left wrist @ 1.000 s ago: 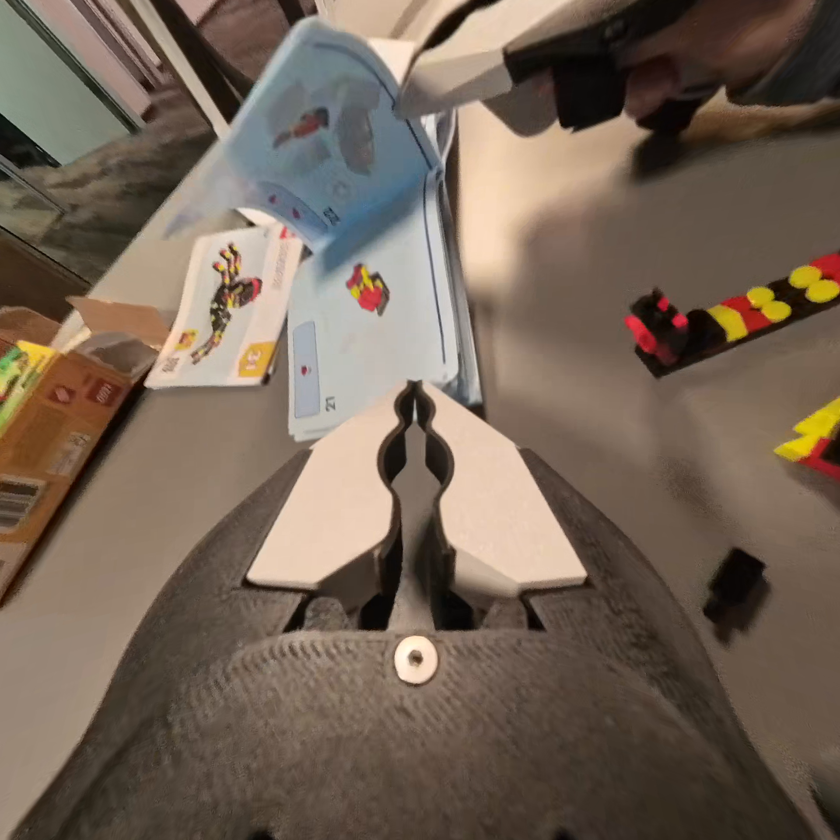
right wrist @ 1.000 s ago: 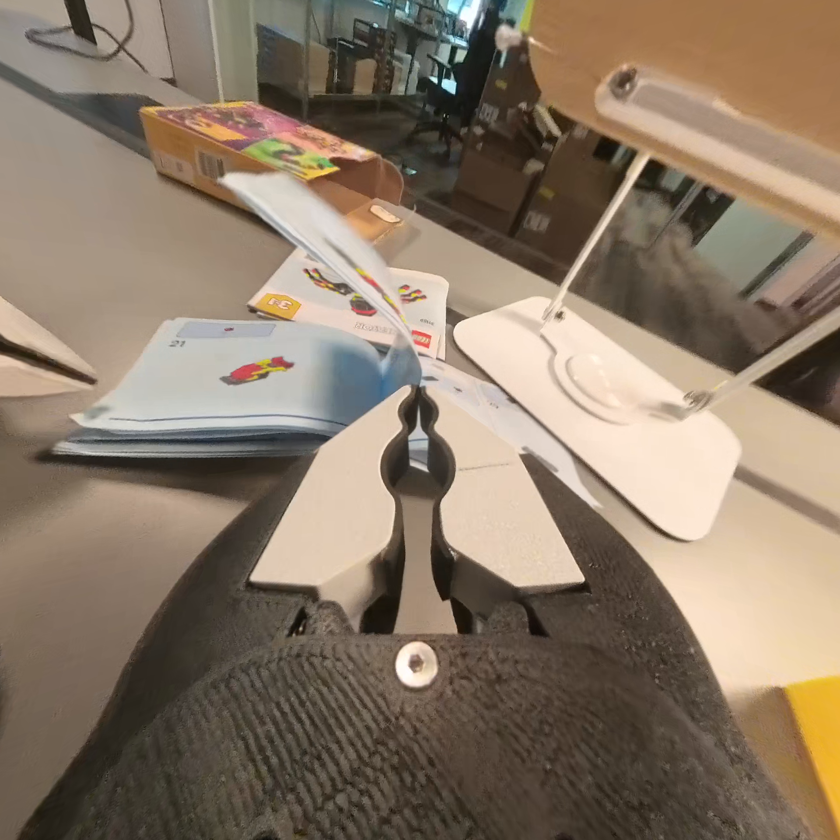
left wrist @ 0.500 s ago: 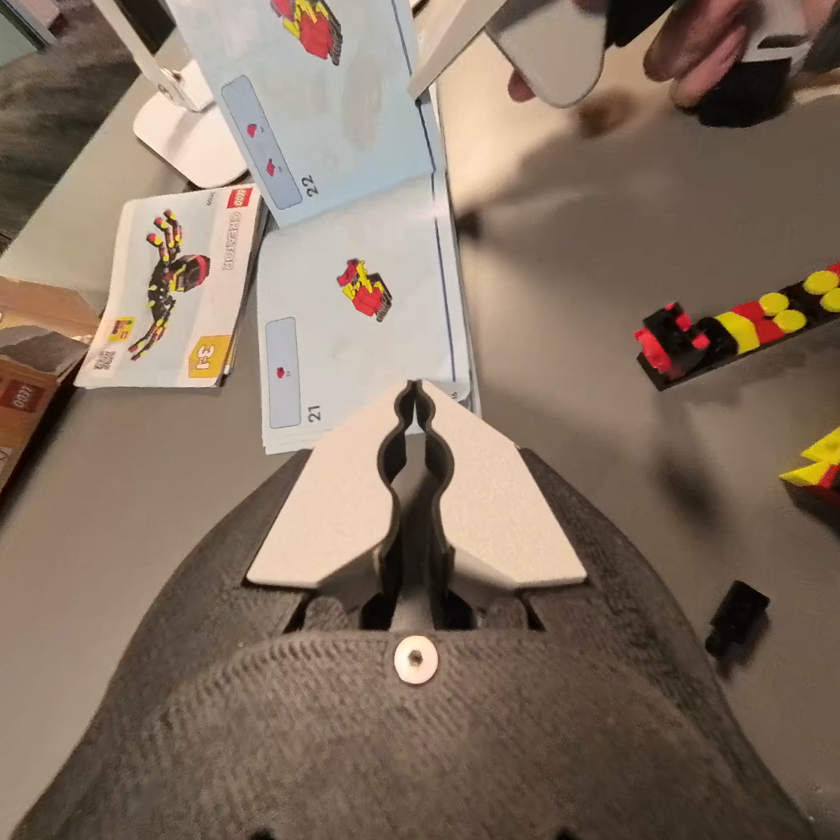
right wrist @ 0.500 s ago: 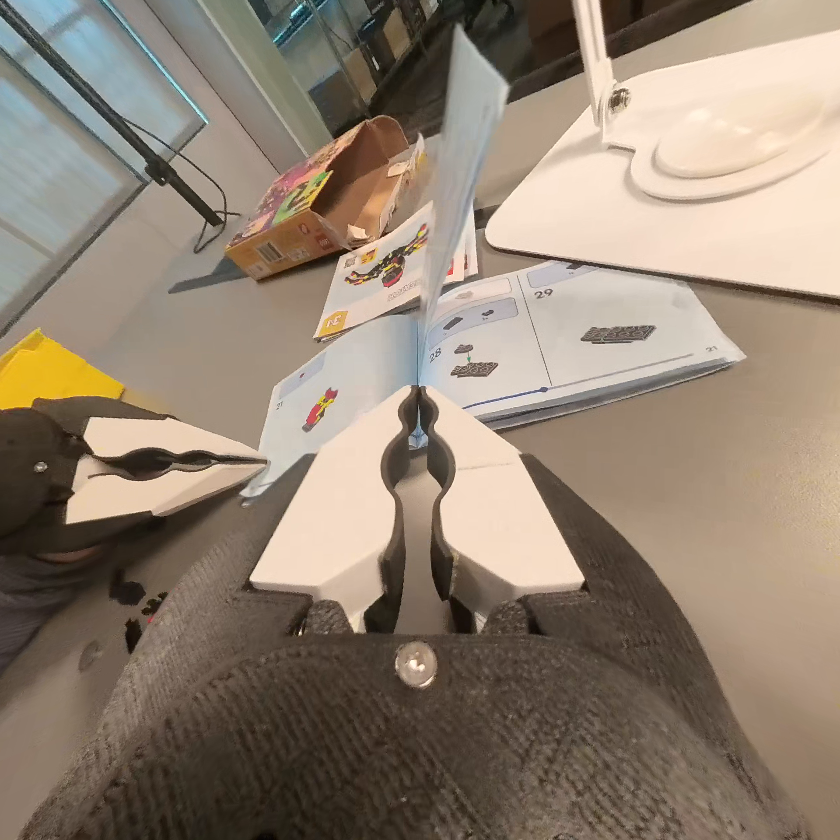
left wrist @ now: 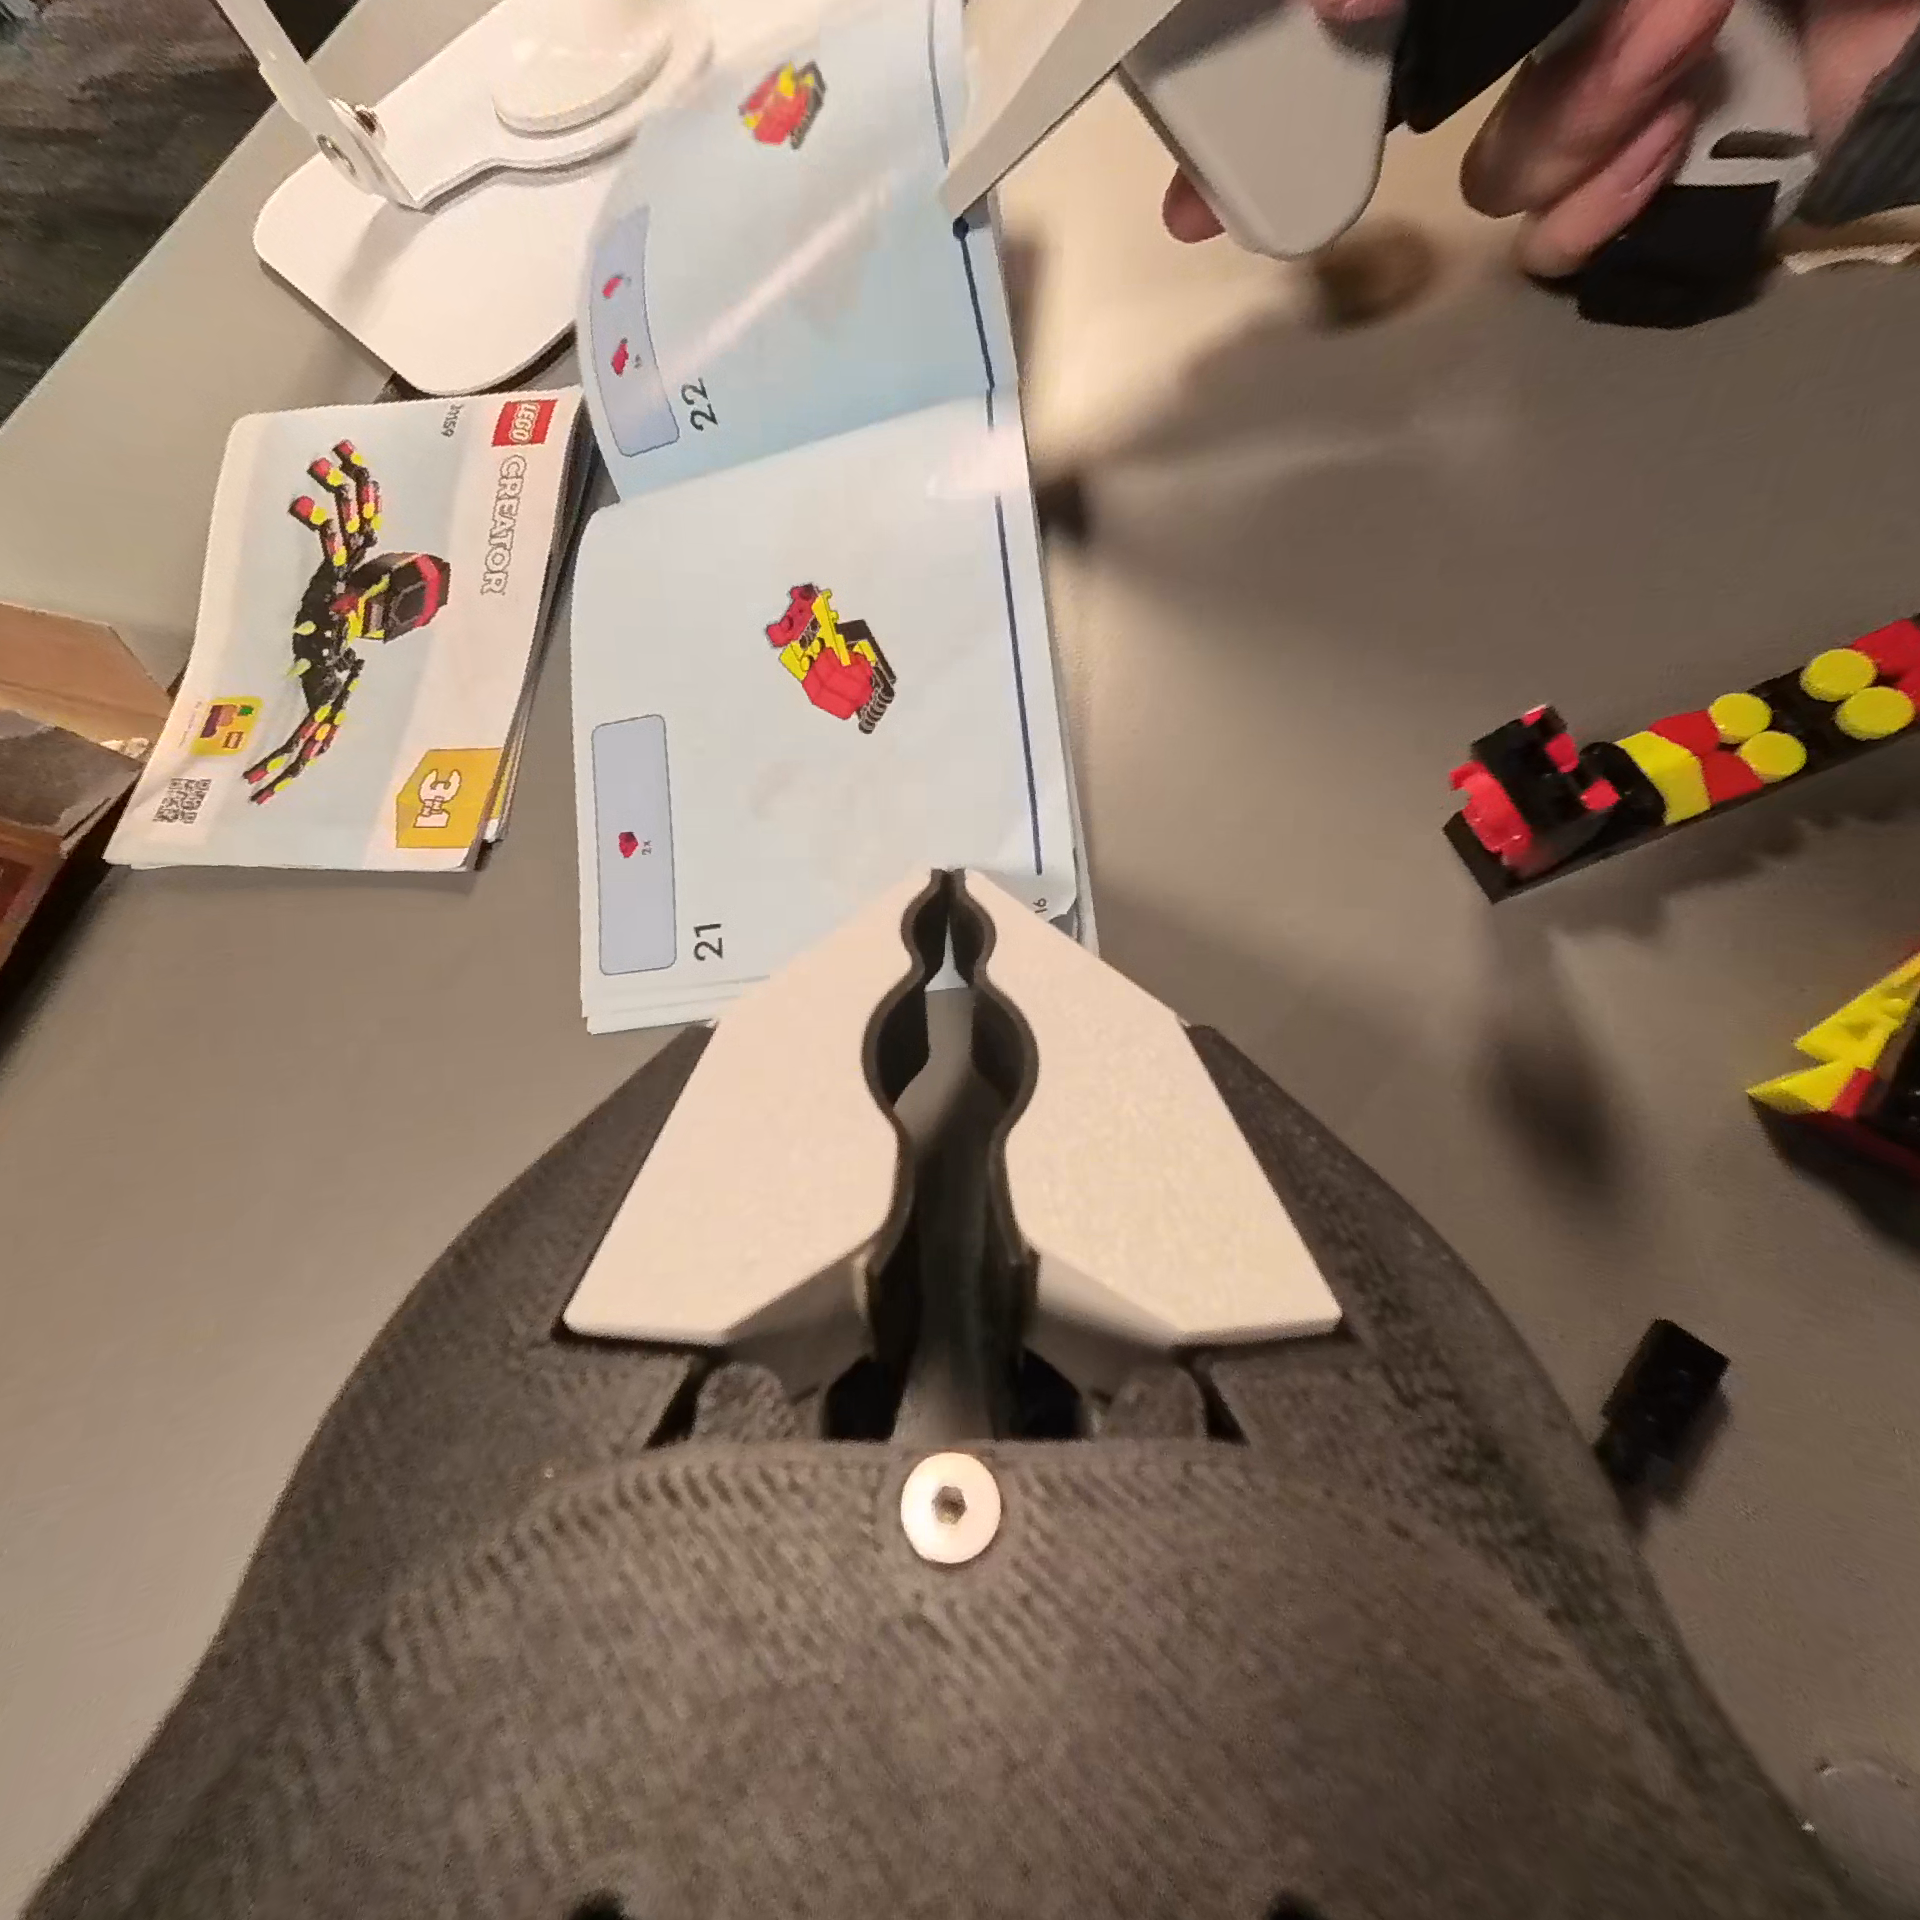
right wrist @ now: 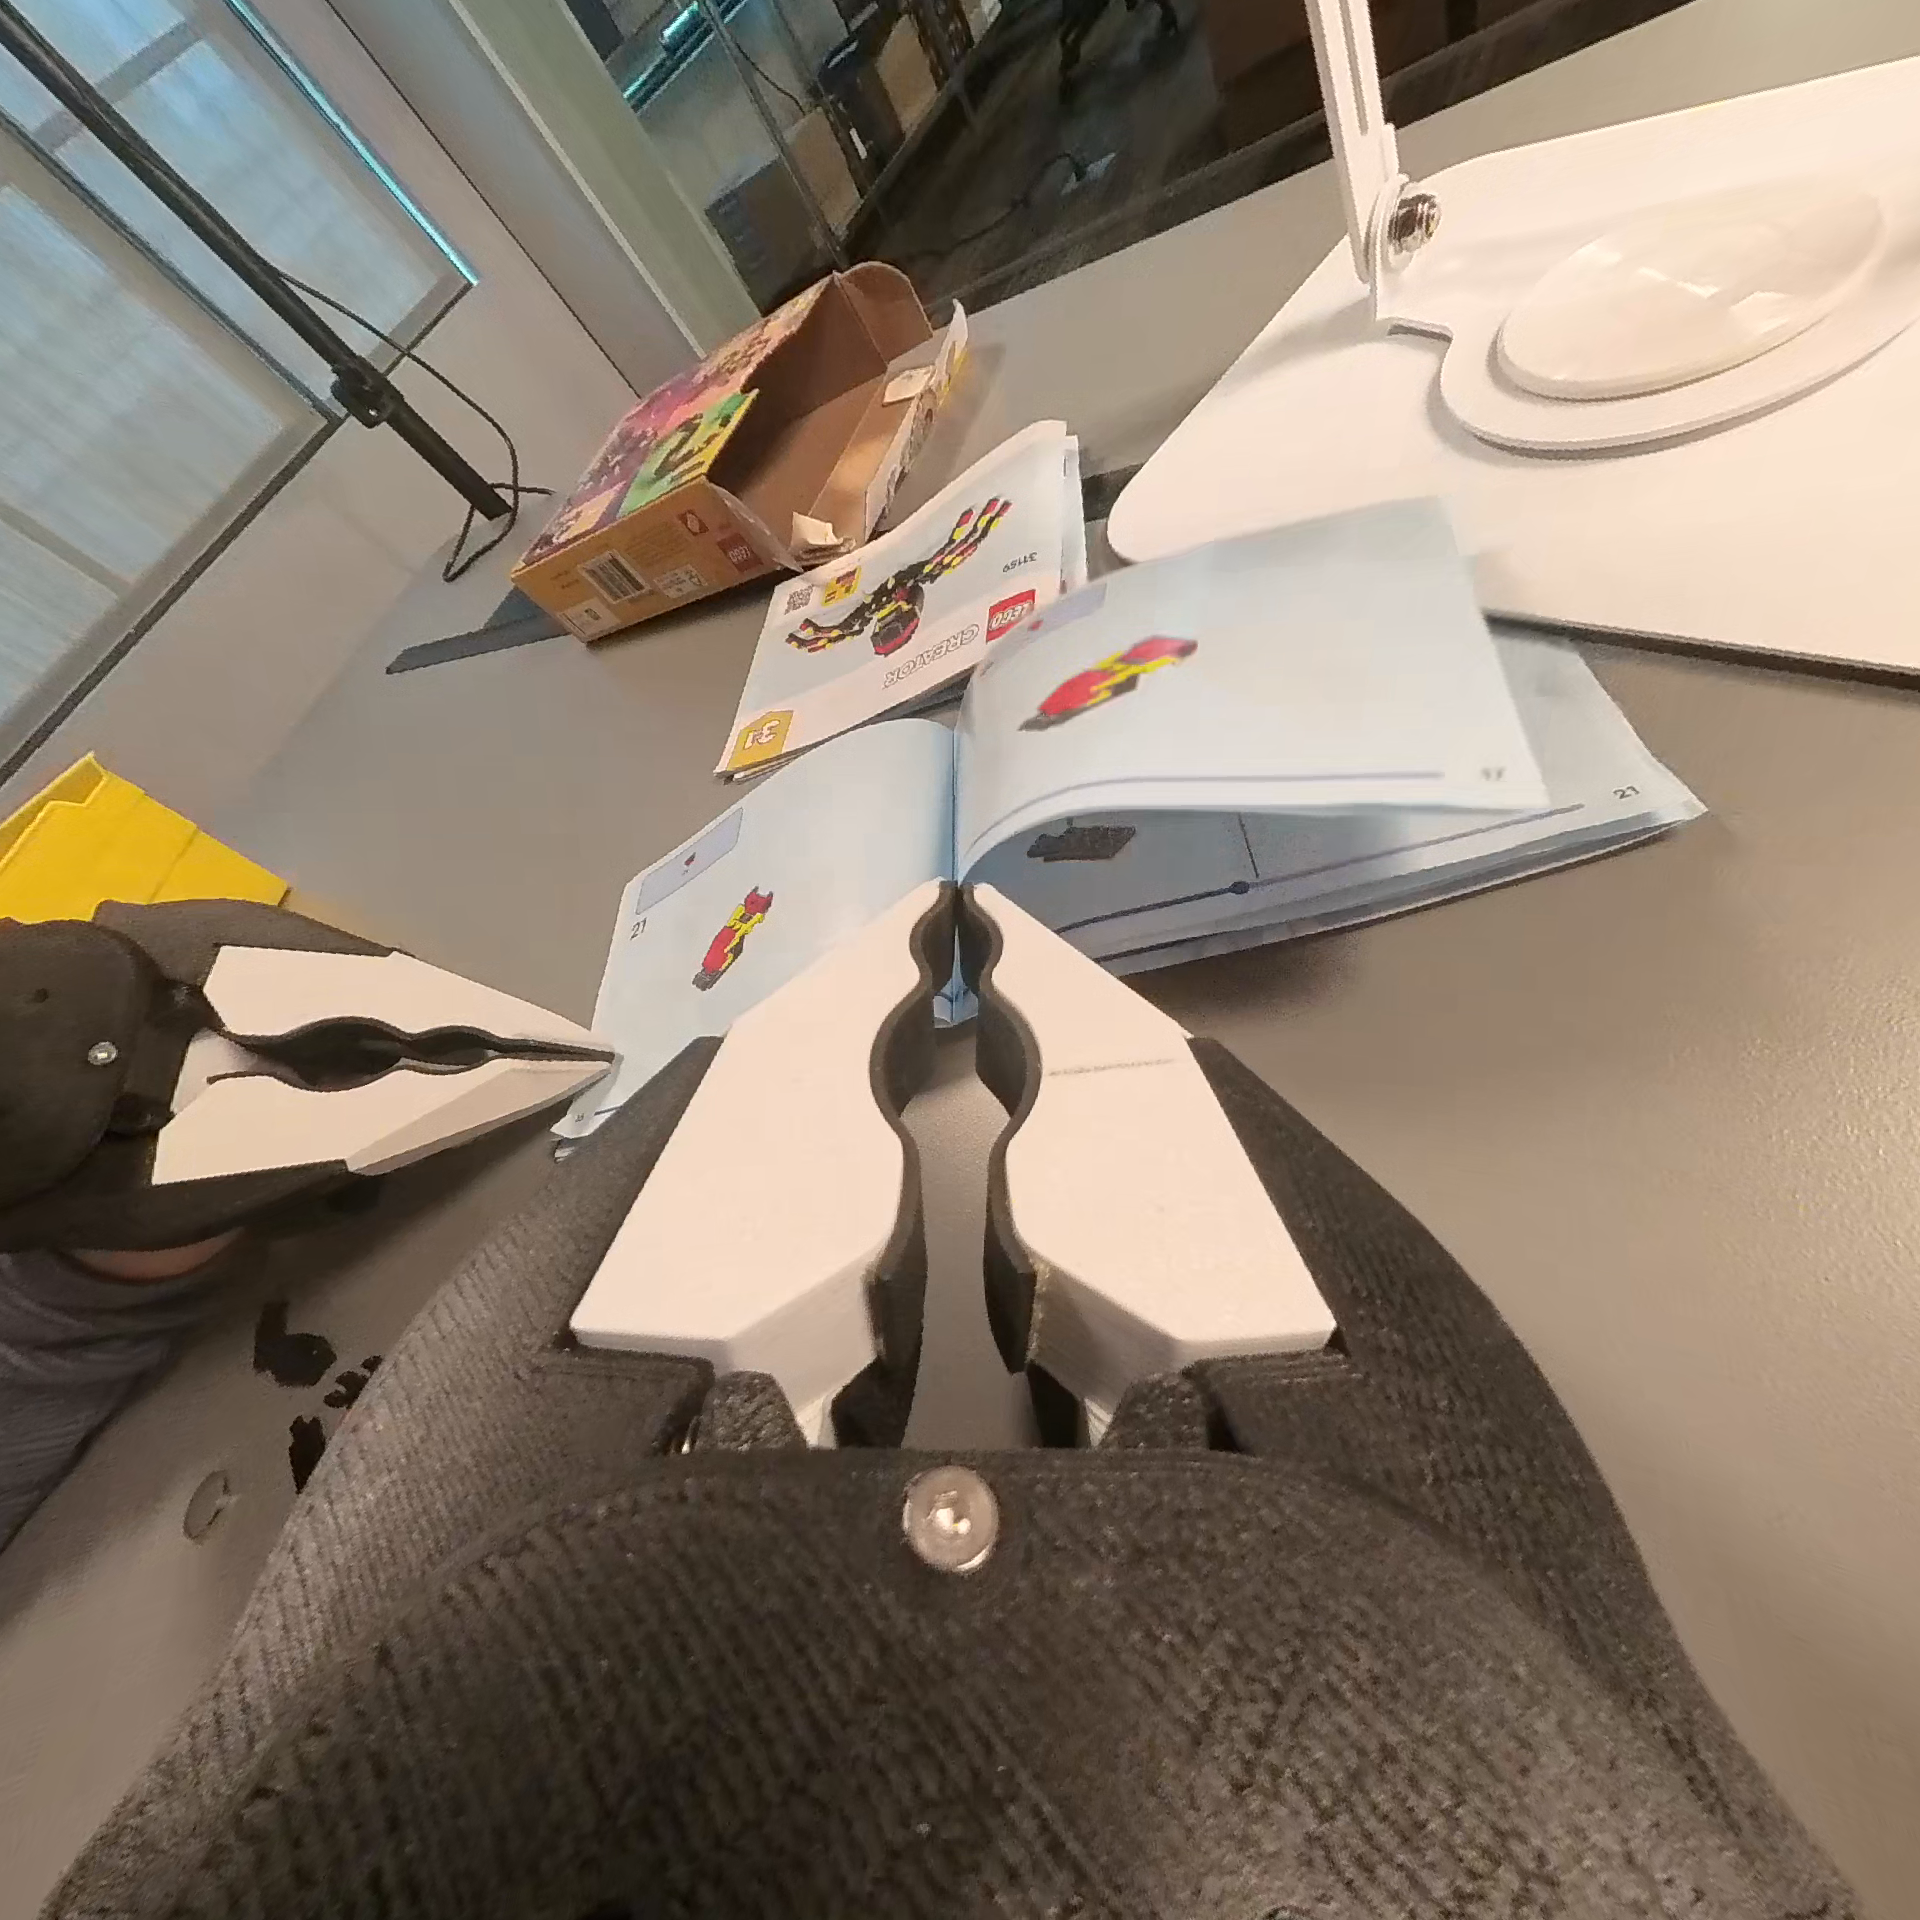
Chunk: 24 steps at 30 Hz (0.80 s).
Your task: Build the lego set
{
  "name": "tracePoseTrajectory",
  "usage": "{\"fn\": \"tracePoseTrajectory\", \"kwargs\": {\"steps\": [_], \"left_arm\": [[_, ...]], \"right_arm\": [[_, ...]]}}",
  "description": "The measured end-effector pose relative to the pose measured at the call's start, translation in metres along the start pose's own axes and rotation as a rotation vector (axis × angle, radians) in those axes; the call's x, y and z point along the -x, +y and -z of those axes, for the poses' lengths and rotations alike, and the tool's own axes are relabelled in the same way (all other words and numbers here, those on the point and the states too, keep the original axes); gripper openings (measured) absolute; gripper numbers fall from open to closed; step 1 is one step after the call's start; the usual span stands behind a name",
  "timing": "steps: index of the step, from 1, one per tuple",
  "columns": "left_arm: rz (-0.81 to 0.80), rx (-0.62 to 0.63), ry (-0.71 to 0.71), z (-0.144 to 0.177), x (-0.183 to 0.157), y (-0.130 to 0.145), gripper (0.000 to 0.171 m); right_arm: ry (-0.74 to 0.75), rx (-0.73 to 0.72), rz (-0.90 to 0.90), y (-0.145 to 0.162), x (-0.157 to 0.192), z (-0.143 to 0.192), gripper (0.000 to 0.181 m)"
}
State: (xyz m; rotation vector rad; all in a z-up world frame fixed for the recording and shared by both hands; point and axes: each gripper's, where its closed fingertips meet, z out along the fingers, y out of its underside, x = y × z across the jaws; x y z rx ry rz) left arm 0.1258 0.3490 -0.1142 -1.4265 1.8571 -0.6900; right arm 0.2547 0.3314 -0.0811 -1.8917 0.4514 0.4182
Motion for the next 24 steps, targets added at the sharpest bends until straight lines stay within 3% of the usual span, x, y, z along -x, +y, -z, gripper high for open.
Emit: {"fn": "tracePoseTrajectory", "kwargs": {"steps": [24], "left_arm": [[0.097, -0.072, -0.004, 0.007, 0.009, -0.008, 0.000]], "right_arm": [[0.006, -0.002, 0.014, 0.000, 0.000, 0.000, 0.000]]}}
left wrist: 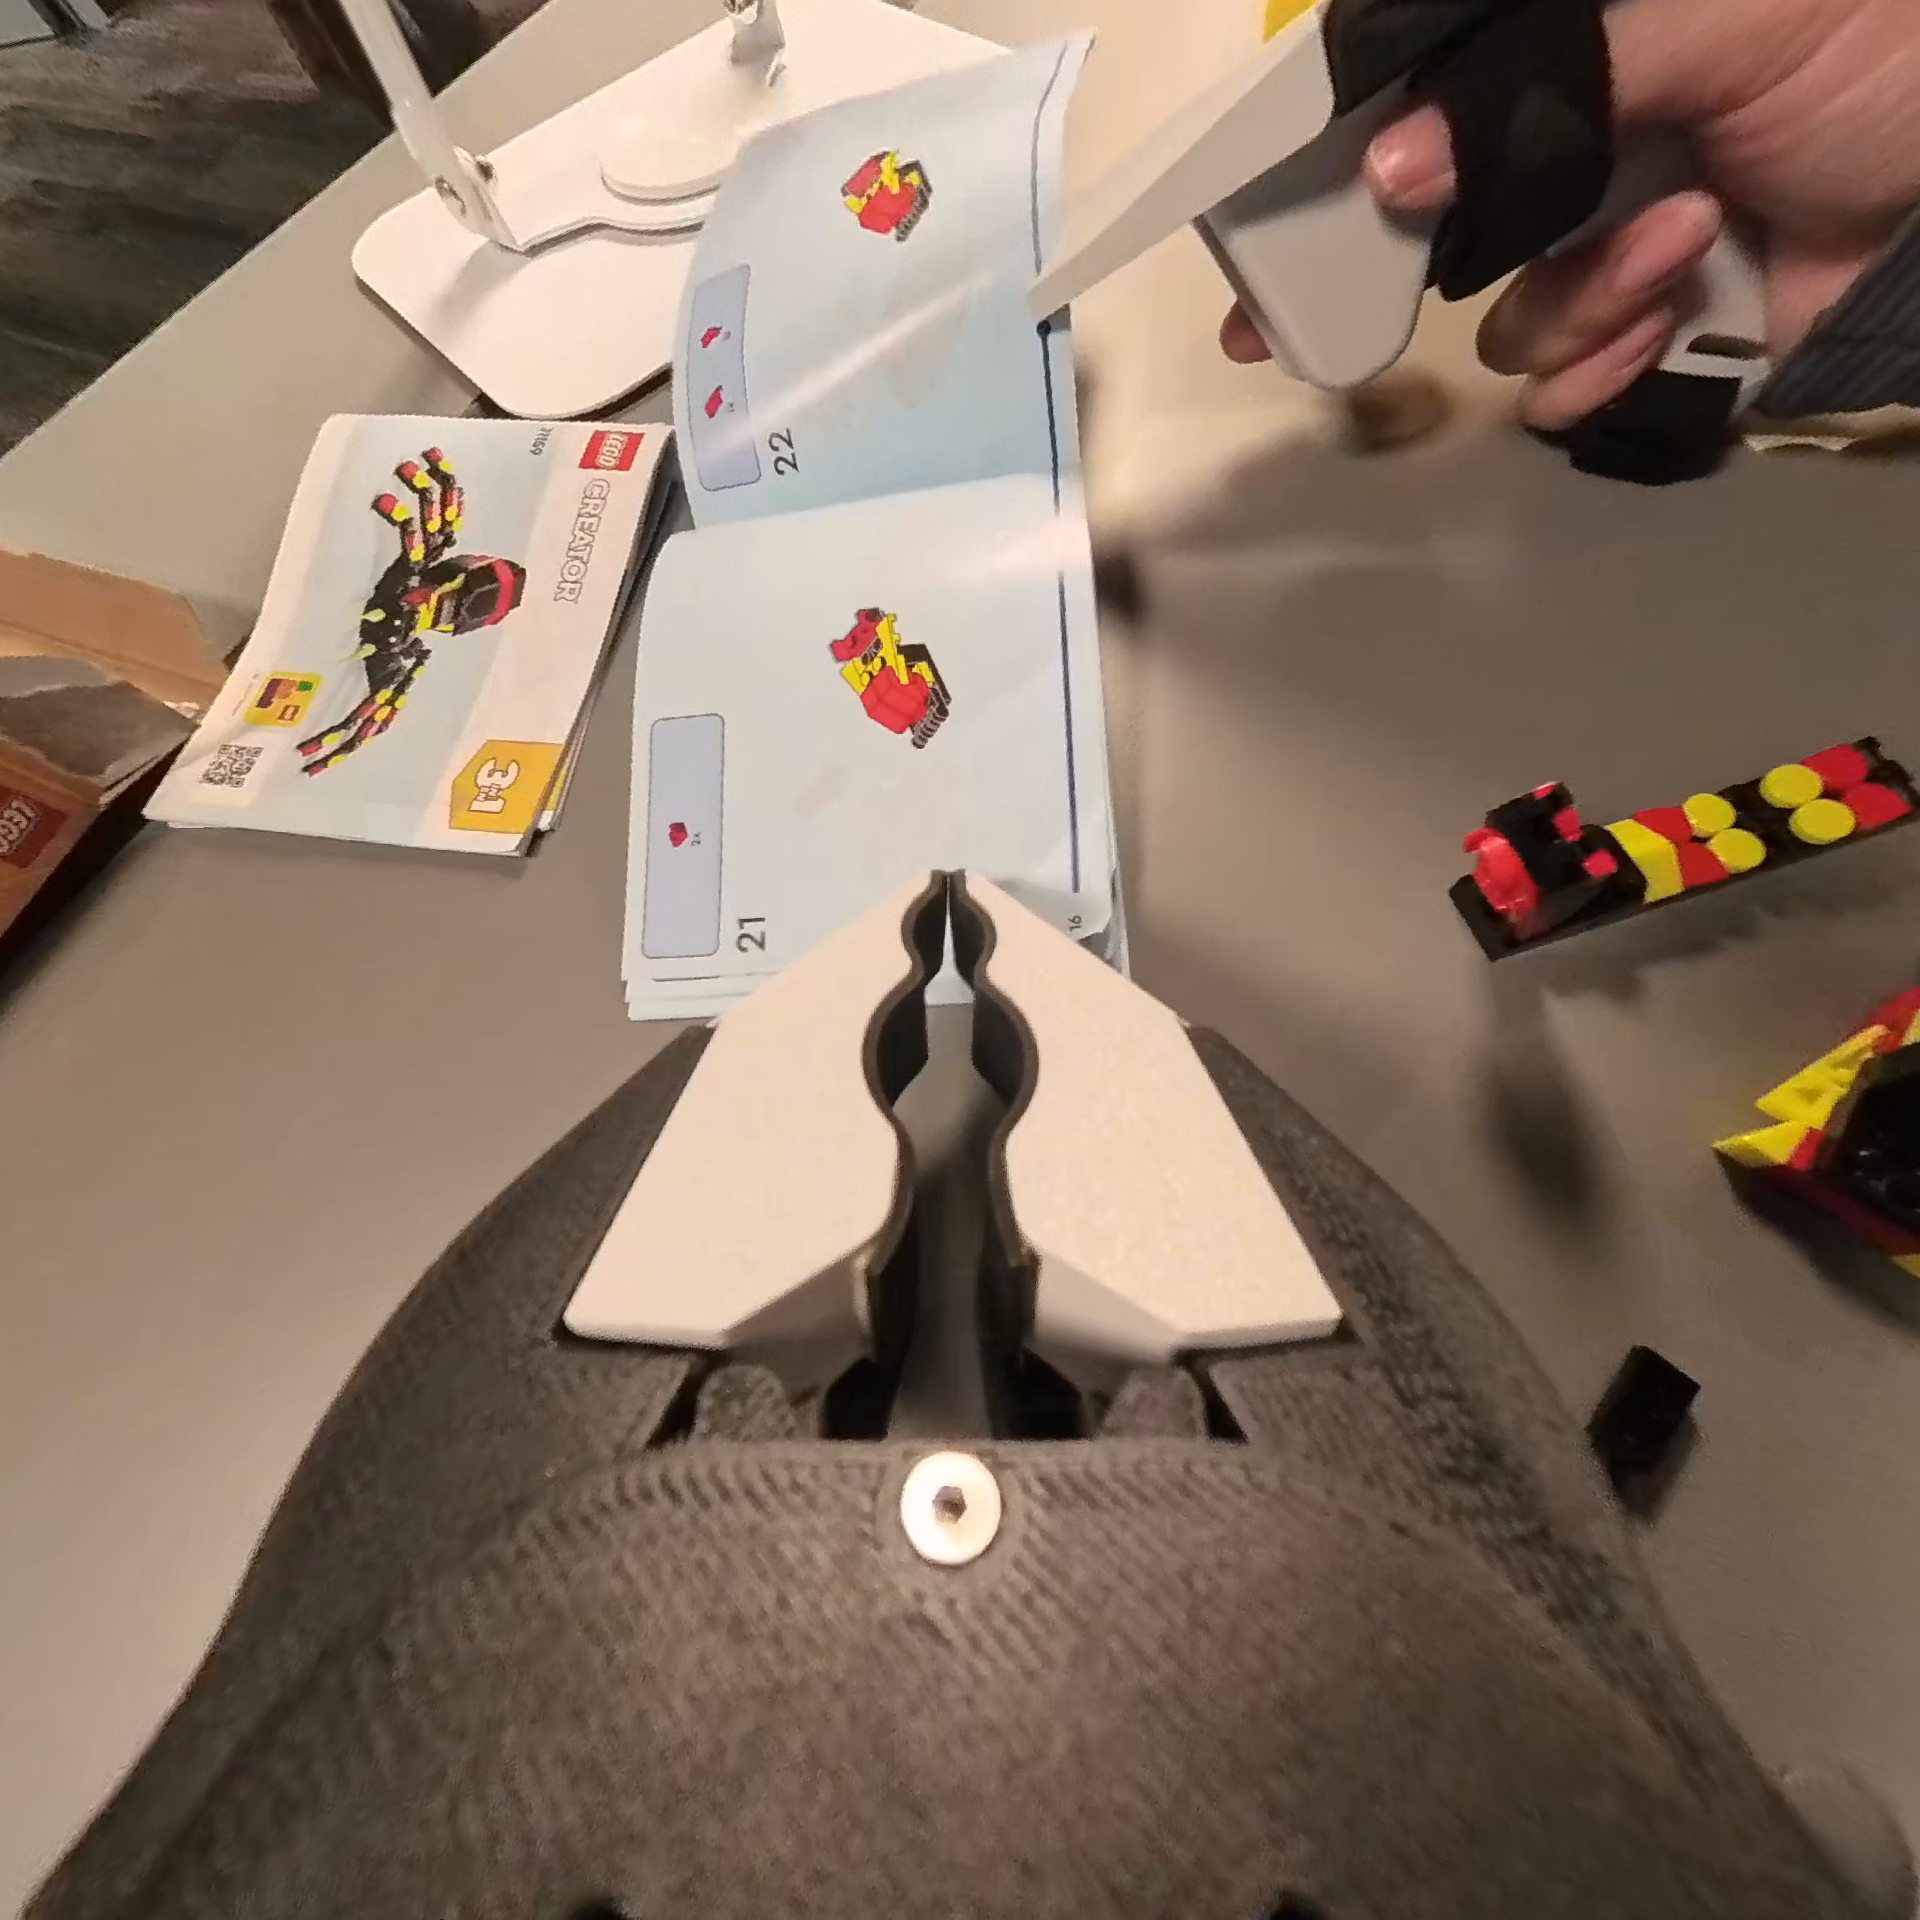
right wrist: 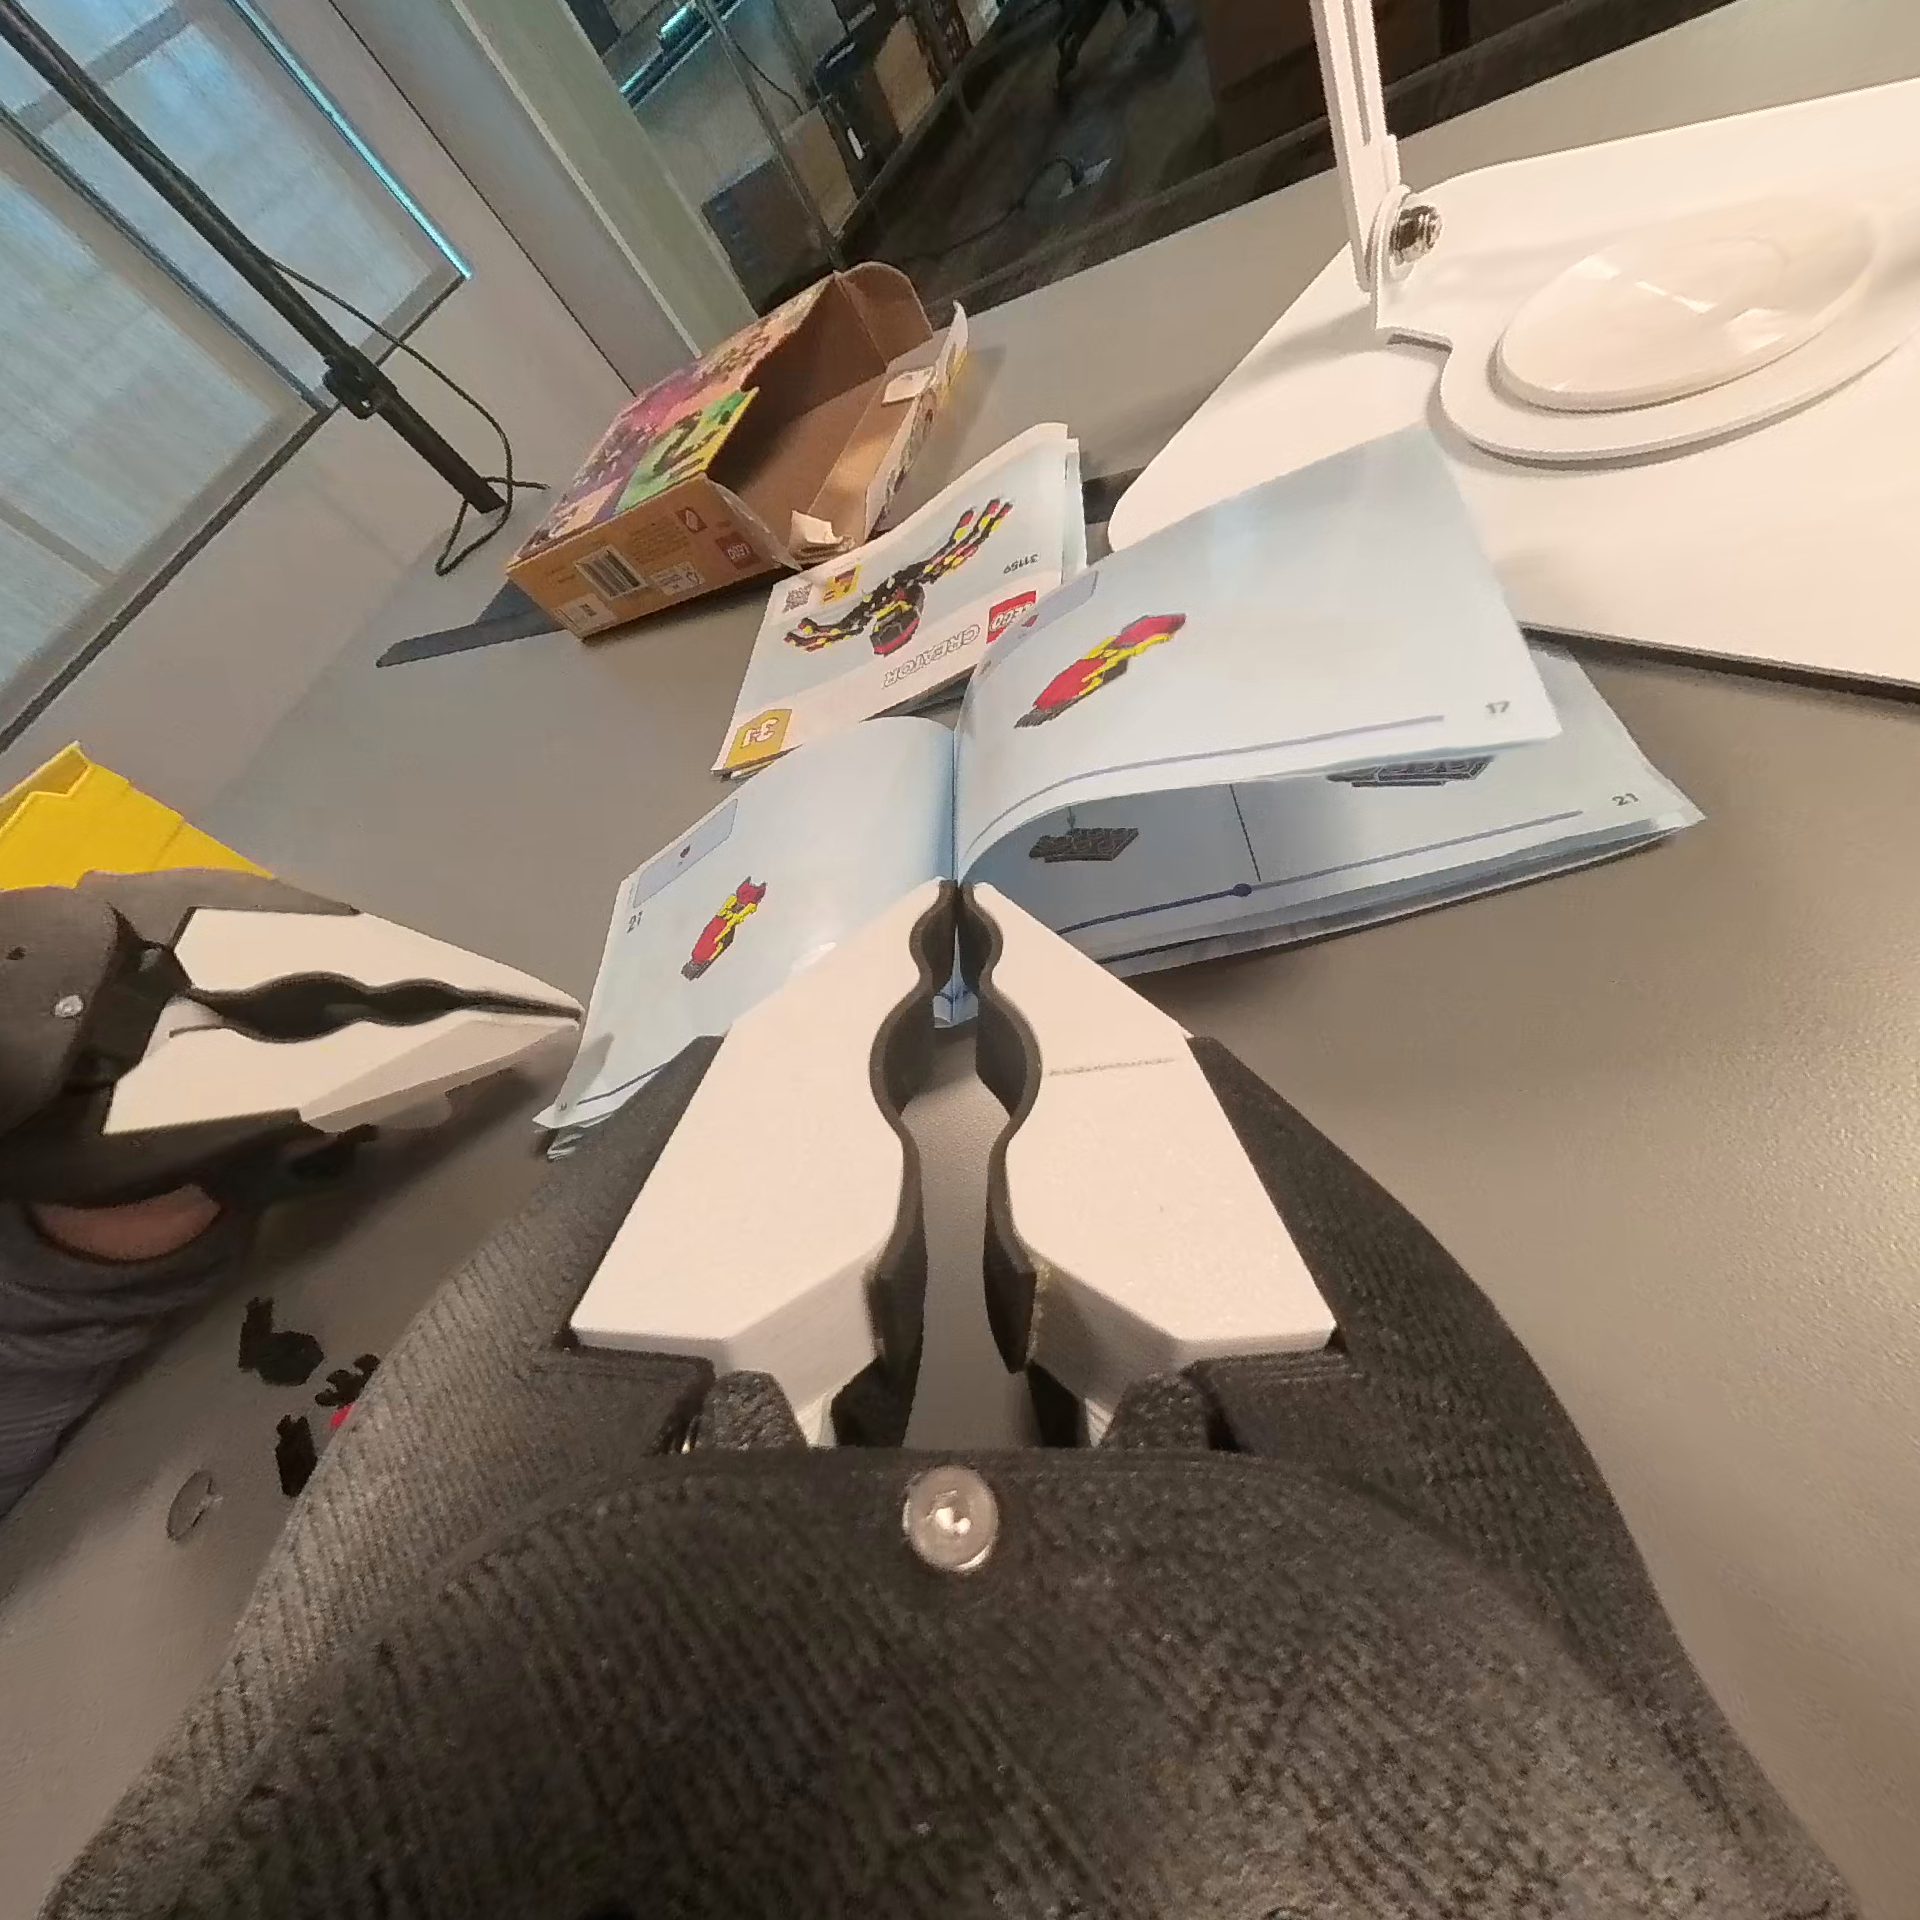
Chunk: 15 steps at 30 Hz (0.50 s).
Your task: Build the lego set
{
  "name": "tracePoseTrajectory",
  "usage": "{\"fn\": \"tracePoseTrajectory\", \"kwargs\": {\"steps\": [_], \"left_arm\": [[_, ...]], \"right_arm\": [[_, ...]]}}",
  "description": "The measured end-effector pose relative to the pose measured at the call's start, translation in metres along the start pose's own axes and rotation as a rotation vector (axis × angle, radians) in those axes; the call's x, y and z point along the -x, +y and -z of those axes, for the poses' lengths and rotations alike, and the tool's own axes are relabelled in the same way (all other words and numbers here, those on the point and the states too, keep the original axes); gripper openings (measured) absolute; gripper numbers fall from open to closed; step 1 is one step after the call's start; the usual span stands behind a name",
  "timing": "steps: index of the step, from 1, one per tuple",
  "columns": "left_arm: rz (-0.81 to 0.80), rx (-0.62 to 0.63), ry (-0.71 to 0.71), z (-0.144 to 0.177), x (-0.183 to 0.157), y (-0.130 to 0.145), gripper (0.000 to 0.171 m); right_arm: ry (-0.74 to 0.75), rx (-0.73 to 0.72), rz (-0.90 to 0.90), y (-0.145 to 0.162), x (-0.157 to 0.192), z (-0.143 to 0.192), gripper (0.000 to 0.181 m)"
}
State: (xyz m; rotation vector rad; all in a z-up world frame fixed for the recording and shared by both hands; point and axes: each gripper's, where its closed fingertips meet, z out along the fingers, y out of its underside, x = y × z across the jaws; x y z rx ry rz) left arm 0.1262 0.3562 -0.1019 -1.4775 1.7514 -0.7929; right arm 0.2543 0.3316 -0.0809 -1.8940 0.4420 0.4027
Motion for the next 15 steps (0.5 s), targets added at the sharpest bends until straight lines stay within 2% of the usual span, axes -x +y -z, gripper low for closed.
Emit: {"fn": "tracePoseTrajectory", "kwargs": {"steps": [4, 8, 10, 15], "left_arm": [[0.027, -0.025, 0.020, 0.003, 0.000, -0.003, 0.002], [-0.004, -0.072, 0.129, 0.008, -0.015, -0.008, 0.029], [-0.031, -0.085, 0.164, 0.010, -0.022, -0.009, 0.037], [-0.099, -0.036, 0.171, 0.006, -0.029, -0.003, 0.040]], "right_arm": [[0.001, 0.001, 0.002, 0.000, 0.000, 0.000, 0.000], [0.002, 0.002, 0.004, 0.000, 0.000, 0.000, 0.000], [0.002, 0.002, 0.005, 0.000, 0.000, 0.000, 0.000], [0.004, 0.002, 0.009, 0.000, 0.001, 0.000, 0.000]]}}
